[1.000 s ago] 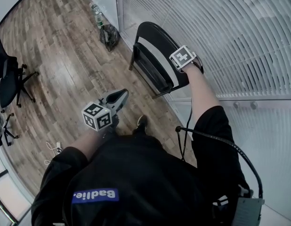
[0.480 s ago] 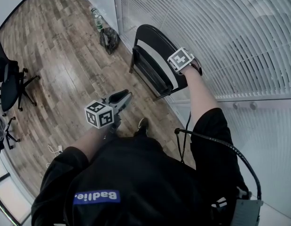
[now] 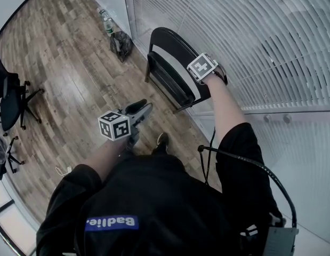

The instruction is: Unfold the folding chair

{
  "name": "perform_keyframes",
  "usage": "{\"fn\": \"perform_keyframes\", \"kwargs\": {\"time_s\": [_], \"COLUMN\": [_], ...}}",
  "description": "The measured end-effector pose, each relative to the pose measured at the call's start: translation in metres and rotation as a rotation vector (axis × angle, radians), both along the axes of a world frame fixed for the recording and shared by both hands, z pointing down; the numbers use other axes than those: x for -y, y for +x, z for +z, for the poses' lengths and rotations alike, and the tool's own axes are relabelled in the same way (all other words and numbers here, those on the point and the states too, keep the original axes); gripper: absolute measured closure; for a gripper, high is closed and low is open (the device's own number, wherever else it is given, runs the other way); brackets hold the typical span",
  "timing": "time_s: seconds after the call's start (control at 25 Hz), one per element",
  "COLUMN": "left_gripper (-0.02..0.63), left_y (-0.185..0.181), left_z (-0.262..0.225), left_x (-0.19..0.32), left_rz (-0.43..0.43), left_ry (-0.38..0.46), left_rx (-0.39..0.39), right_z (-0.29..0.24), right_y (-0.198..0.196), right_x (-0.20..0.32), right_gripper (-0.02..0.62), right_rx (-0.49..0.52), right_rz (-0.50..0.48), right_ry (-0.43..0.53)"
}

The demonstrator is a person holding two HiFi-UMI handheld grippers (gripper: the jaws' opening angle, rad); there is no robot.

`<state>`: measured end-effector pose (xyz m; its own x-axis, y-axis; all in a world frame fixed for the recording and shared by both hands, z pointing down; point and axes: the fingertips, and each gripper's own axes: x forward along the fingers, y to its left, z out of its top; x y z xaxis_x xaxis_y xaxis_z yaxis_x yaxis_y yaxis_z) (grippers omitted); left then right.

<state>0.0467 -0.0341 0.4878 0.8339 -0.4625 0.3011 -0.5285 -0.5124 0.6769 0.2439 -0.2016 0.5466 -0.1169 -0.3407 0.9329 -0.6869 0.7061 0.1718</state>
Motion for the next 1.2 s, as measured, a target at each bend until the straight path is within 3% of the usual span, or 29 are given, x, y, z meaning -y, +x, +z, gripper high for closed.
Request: {"fn": "perform_keyframes", "kwargs": {"time_s": [1.2], "left_gripper": [0.419], "left_y": [0.036], "left_z": [0.076], "left_x": [0.045], "left_rz": [-0.047], "left_ry": [-0.169], "left_rx": [-0.086], "right_z": [0.001], "right_y": [0.001], "right_x": [0.001], "right_gripper": [0.474], "right_rx": [-0.003], "right_rz": [0.008], "right_ry": [-0.007]}}
